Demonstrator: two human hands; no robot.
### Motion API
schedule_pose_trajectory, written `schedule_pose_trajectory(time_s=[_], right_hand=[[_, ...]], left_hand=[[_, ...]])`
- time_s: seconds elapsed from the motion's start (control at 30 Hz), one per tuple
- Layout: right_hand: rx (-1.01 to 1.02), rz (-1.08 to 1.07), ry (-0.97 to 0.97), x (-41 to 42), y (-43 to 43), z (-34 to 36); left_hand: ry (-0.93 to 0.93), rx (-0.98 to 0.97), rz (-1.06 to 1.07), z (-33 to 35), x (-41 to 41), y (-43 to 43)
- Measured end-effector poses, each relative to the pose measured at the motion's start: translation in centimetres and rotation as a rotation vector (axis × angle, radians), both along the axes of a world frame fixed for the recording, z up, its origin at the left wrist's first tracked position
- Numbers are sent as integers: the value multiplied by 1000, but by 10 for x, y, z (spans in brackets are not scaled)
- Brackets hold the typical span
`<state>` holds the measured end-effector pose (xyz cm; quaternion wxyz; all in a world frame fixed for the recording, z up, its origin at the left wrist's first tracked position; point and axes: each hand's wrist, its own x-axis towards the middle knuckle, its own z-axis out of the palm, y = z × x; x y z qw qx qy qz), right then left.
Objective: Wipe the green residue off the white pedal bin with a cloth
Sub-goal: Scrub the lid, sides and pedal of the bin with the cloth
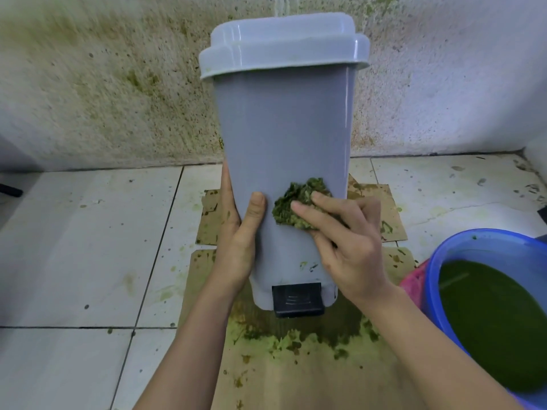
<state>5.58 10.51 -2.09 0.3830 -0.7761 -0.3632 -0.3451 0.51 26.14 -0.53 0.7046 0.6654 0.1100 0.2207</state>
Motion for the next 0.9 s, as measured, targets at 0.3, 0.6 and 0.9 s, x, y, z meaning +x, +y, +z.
schedule_pose_trajectory(time_s=[0.3, 0.6, 0.9], right_hand=[[-284, 189, 239, -29, -45, -40], [114, 40, 640, -68, -57, -68], [126, -50, 812, -113, -77, -107]], left_hand=[[16, -9, 4, -6, 1, 7], [51, 4, 104, -5, -2, -2], [138, 104, 35, -32, -46, -20]])
